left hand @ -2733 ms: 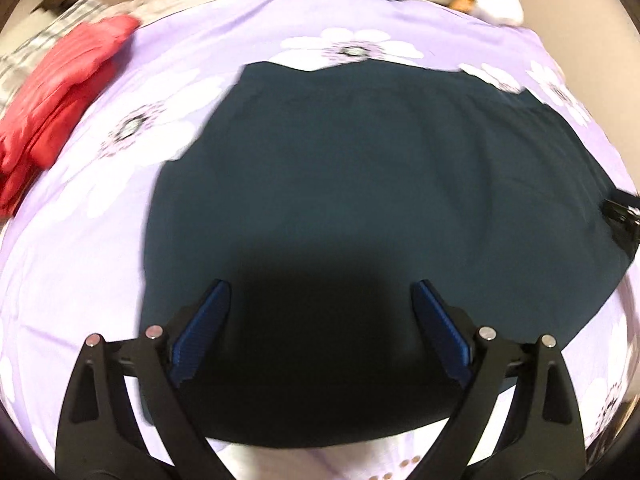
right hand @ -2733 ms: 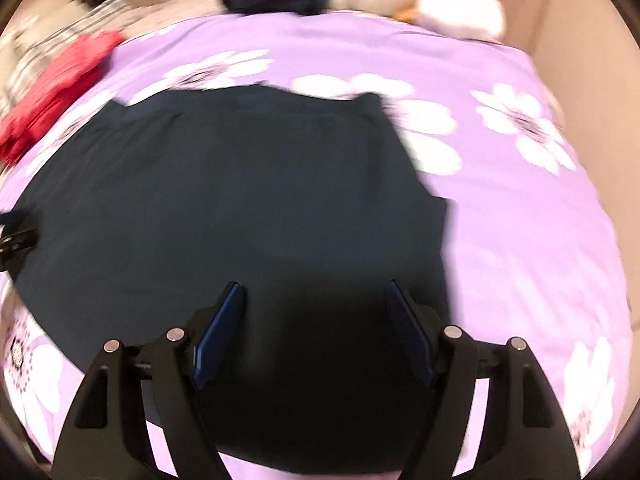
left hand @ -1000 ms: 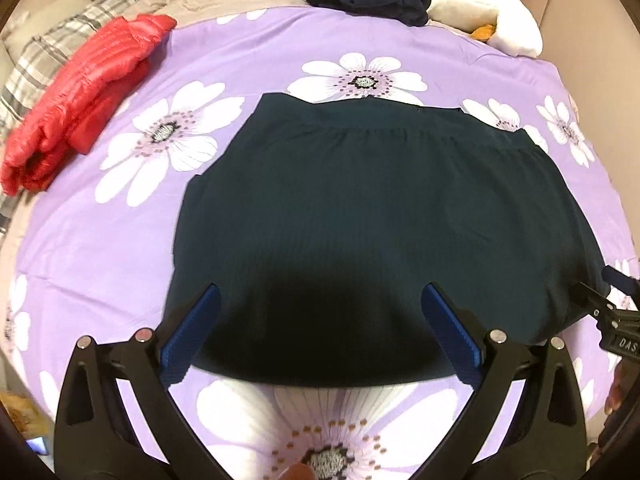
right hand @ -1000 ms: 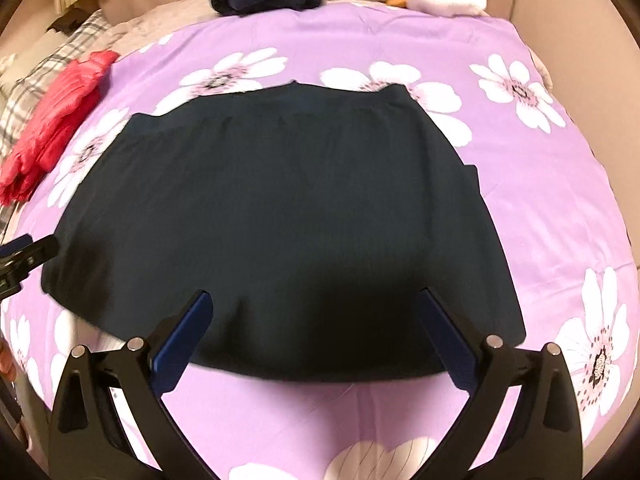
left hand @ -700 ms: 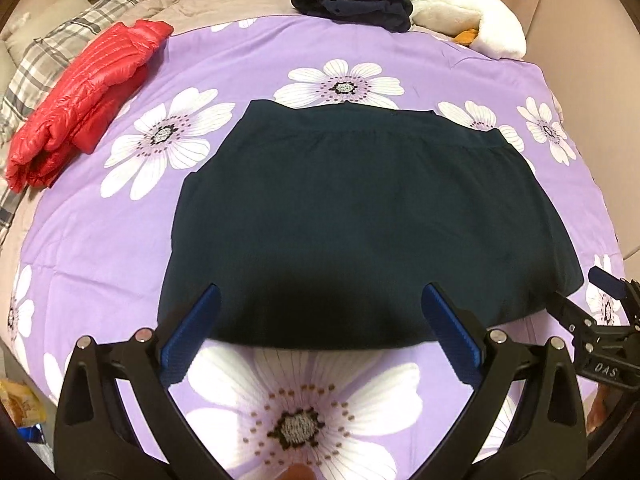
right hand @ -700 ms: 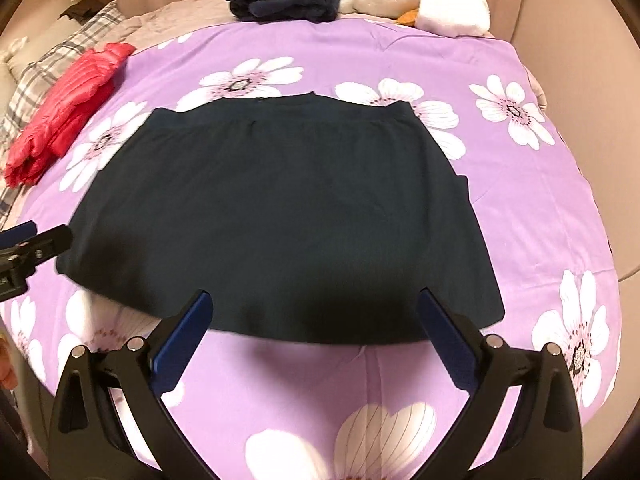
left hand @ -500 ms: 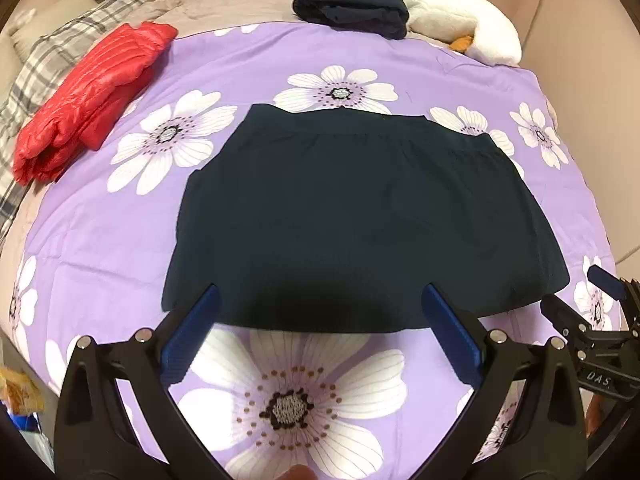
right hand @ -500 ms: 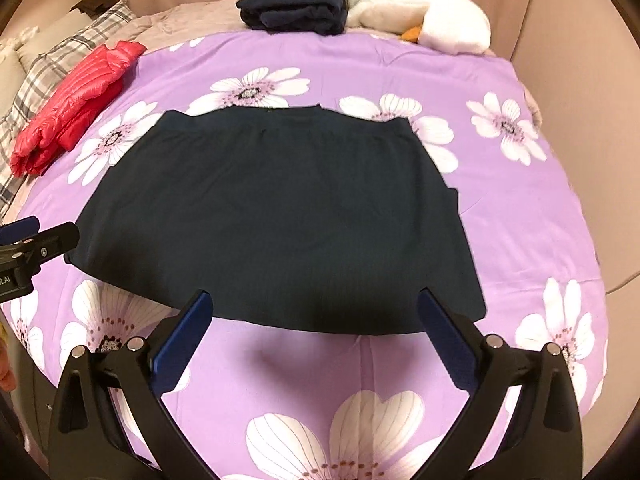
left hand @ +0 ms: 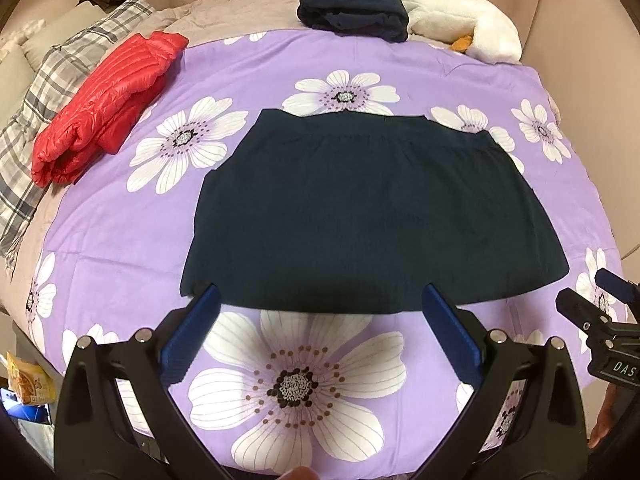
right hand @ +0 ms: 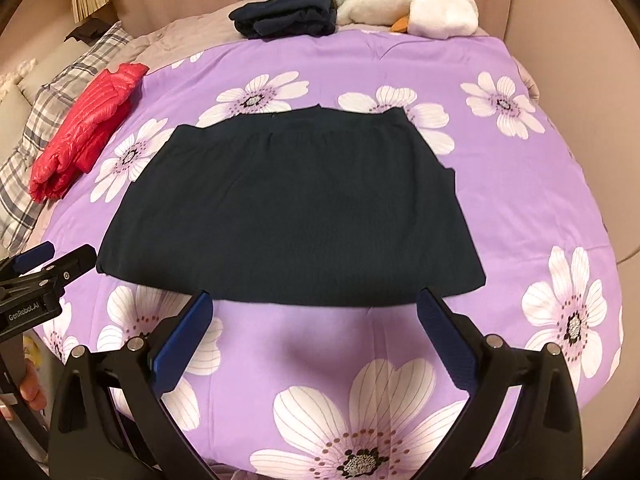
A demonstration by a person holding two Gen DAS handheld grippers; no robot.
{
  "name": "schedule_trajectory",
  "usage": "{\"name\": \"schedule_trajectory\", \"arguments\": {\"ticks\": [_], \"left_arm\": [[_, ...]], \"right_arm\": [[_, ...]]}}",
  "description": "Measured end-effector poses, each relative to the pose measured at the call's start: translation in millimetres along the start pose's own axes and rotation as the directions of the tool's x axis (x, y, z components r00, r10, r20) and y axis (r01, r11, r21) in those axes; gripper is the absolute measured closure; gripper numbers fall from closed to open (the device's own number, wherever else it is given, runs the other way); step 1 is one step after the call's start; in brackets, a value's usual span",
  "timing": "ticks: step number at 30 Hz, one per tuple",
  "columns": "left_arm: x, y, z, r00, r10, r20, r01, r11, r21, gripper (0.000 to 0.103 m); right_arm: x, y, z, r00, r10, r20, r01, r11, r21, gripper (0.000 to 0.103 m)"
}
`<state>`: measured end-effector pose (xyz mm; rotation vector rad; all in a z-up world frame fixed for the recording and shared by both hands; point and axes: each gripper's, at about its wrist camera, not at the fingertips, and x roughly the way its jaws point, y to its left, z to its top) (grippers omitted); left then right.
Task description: Fold large clothes
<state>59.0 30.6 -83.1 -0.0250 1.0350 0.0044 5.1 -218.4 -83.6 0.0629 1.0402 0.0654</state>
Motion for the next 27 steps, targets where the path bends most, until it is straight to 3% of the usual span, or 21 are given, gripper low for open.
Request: {"name": "schedule_trajectory", "arguments": {"ticks": [27], "left_arm": [[3.0, 6.7, -15.9, 1.000, 0.011, -0.029, -0.011, 1.000, -0.011, 0.002]], "right_arm": [[5.8, 8.5, -9.6, 1.000, -0.017, -0.022, 0.017, 1.000, -0.014, 0.001]]}}
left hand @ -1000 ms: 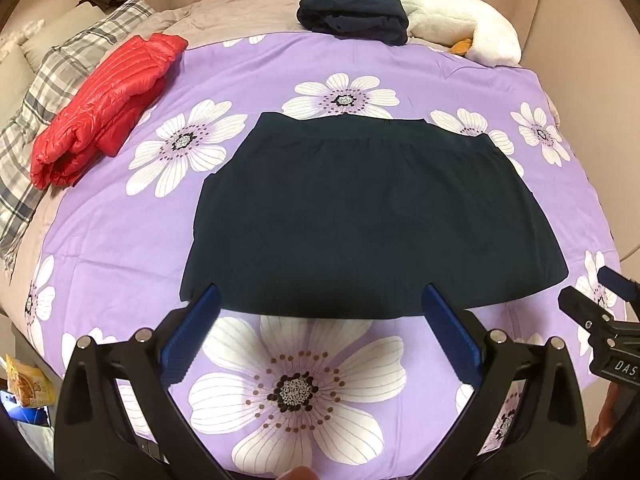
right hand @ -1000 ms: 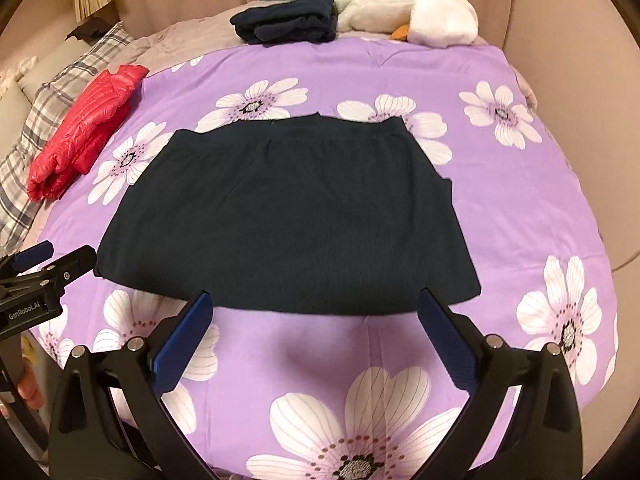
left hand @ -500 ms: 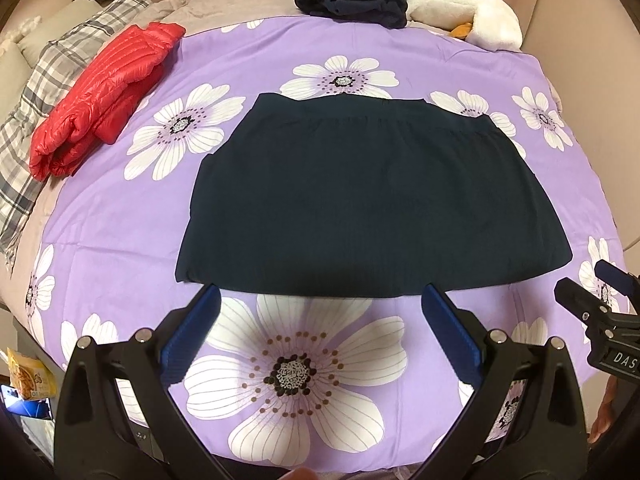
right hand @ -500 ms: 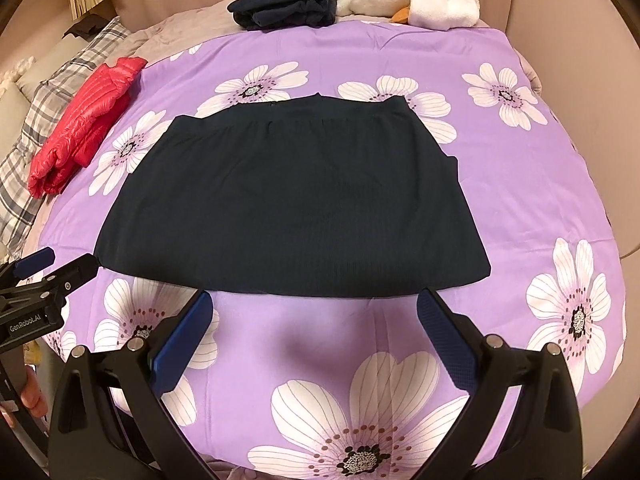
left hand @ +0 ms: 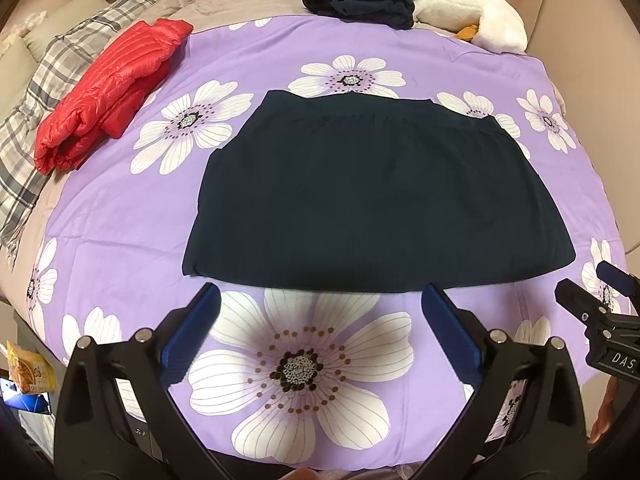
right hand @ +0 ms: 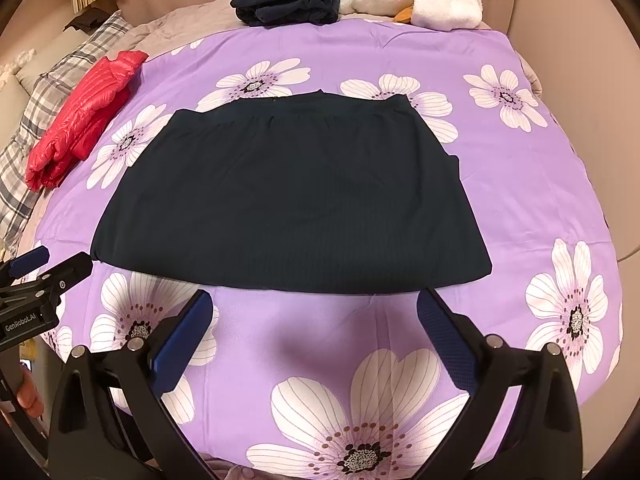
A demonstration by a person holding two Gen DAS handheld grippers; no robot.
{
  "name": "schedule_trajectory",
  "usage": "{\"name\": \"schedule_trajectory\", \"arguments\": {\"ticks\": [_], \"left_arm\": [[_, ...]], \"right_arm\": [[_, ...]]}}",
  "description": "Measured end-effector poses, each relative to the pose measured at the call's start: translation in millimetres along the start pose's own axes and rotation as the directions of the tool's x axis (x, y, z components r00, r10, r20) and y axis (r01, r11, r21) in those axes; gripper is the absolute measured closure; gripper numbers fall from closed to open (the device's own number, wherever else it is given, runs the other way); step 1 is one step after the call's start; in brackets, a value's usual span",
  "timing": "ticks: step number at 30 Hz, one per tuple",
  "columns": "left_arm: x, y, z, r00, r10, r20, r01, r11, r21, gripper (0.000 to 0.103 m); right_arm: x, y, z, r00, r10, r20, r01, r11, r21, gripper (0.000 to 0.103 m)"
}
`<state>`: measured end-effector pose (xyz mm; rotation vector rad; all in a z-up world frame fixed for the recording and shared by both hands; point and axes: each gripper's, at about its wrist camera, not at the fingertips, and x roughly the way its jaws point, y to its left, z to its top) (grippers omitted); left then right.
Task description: Fold large clothes
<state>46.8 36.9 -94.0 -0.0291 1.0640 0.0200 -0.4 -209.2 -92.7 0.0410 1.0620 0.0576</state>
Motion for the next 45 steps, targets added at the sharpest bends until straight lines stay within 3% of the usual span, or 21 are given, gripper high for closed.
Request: {"name": "schedule_trajectory", "arguments": {"ticks": [45], "left_arm": [[-43.7, -6.6, -19.7, 0.993, 0.051, 0.103, -0.056, 0.998, 0.043, 0.002]], "right_arm": [[-25.3, 15.4, -17.0, 0.998, 0.008, 0.054, -0.007, 1.000, -0.025, 0.001]]}}
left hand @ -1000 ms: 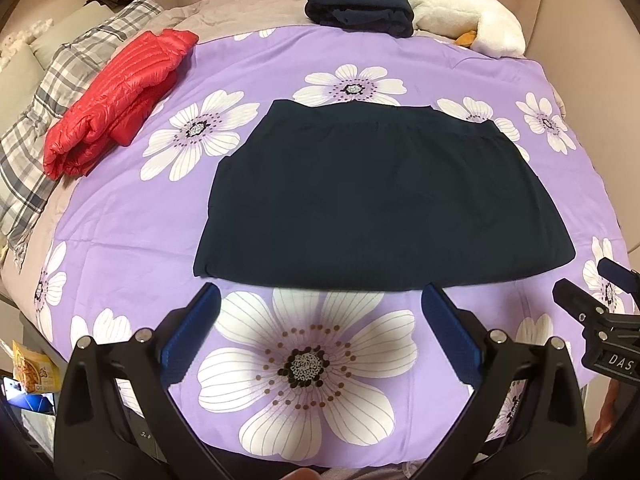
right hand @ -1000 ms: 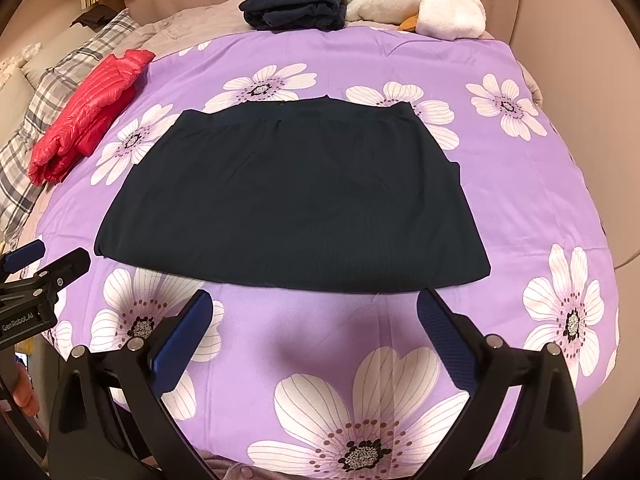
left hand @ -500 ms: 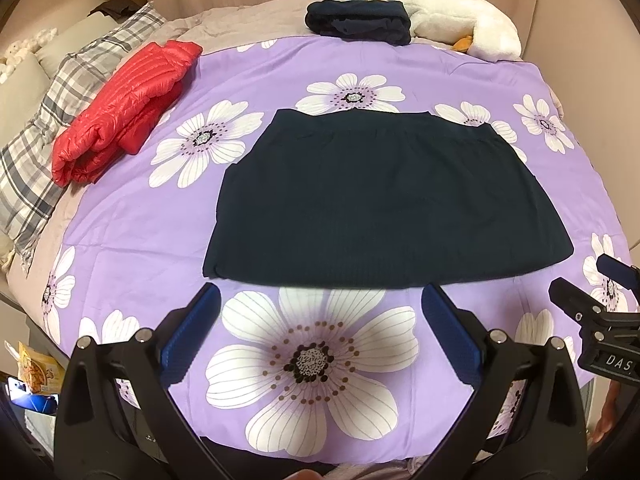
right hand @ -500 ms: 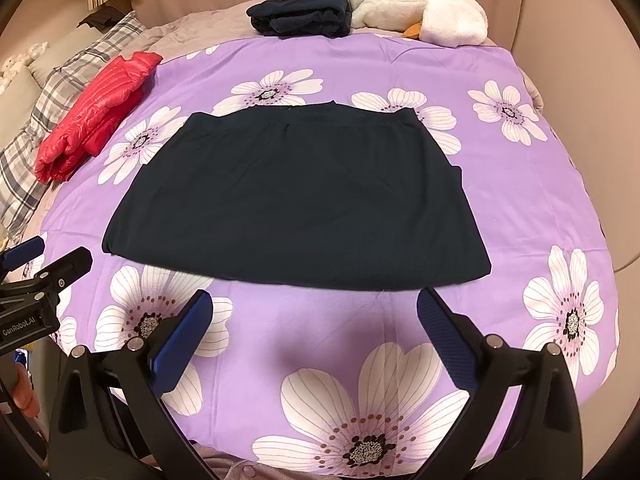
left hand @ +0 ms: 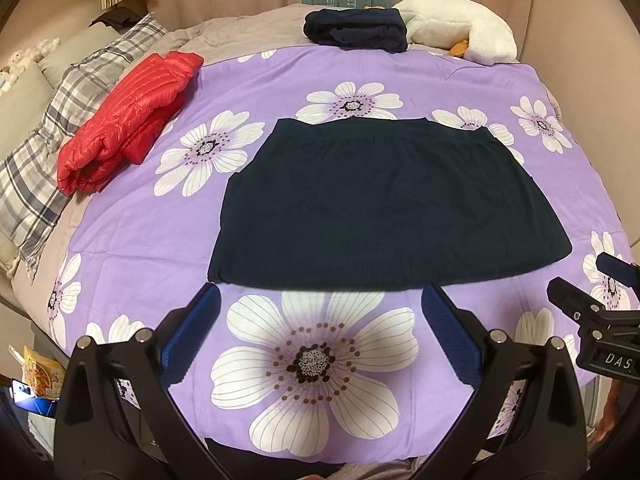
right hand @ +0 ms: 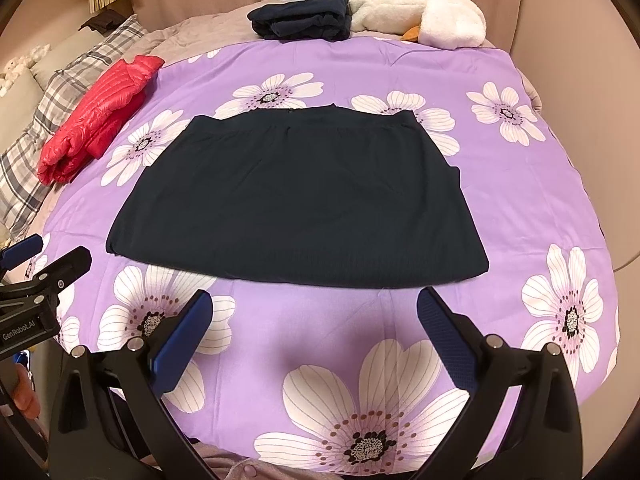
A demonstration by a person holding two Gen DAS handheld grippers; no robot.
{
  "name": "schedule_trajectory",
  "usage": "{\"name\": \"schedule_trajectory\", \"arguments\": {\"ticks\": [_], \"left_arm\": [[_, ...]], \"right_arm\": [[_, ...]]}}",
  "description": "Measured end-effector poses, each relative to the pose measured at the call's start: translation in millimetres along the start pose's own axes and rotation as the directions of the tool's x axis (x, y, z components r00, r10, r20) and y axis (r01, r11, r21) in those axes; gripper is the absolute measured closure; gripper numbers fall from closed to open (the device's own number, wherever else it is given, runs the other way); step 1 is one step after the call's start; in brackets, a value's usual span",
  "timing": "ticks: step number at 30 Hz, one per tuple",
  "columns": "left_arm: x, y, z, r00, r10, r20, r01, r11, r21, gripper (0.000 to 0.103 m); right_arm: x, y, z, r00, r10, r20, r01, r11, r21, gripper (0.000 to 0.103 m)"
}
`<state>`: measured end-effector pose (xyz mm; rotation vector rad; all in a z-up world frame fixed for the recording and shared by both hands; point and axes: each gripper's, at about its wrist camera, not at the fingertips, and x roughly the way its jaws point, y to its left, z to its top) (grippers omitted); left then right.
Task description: Fold large clothes
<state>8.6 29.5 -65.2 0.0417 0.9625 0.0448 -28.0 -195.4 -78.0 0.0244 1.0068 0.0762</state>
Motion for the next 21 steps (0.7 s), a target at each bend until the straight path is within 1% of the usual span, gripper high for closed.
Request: {"name": "schedule_trajectory", "arguments": {"ticks": [21], "left_arm": [[-2.8, 0.5, -1.1, 1.000, 0.011, 0.003, -0.011, 1.000, -0.002, 0.002]], "right_arm": [[-2.8, 1.8, -1.3, 1.000, 0.003, 0.005, -0.003, 1.000, -0.003, 0.001]]}}
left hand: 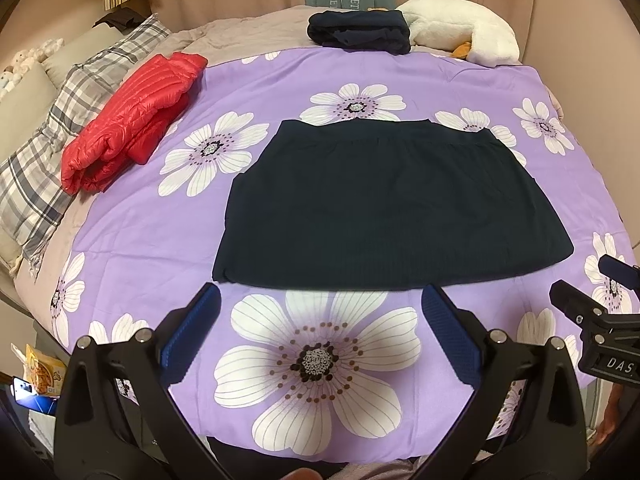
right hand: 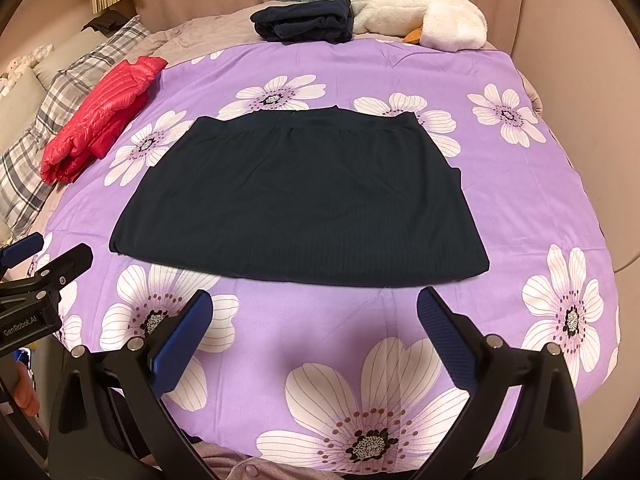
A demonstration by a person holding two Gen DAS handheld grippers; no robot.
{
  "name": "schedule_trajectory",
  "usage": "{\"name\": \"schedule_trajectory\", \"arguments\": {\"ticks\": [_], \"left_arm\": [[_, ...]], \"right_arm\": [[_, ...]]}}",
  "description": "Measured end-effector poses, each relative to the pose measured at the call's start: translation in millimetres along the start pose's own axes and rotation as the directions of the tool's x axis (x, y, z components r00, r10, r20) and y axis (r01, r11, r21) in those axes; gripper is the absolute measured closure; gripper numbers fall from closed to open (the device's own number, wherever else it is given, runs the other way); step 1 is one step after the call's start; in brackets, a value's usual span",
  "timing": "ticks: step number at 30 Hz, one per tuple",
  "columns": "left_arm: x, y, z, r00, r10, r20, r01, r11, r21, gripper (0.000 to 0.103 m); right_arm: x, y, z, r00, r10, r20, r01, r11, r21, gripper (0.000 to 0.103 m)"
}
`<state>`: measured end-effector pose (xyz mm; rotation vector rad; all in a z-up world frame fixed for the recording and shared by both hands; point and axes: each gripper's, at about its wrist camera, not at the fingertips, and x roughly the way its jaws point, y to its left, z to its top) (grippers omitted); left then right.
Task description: Fold large clothes
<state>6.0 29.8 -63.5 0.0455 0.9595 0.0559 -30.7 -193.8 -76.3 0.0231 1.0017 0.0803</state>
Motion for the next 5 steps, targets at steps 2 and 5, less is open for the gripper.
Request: {"name": "schedule_trajectory", "arguments": {"ticks": [2, 5], "left_arm": [[0.5, 0.3, -0.2, 1.000, -0.001, -0.002, 0.001, 1.000, 0.000, 0.002], [1.3, 0.3, -0.6, 1.000, -0.002, -0.002, 0.002, 1.000, 0.001, 0.002]], "right_arm": [[-0.1, 0.2, -0.2, 1.000, 0.000, -0.001, 0.000, 1.000, 0.000, 0.001], [-0.2, 0.8, -0.8, 1.000, 0.002, -0.001, -0.002, 1.000, 0.001, 0.001]]}}
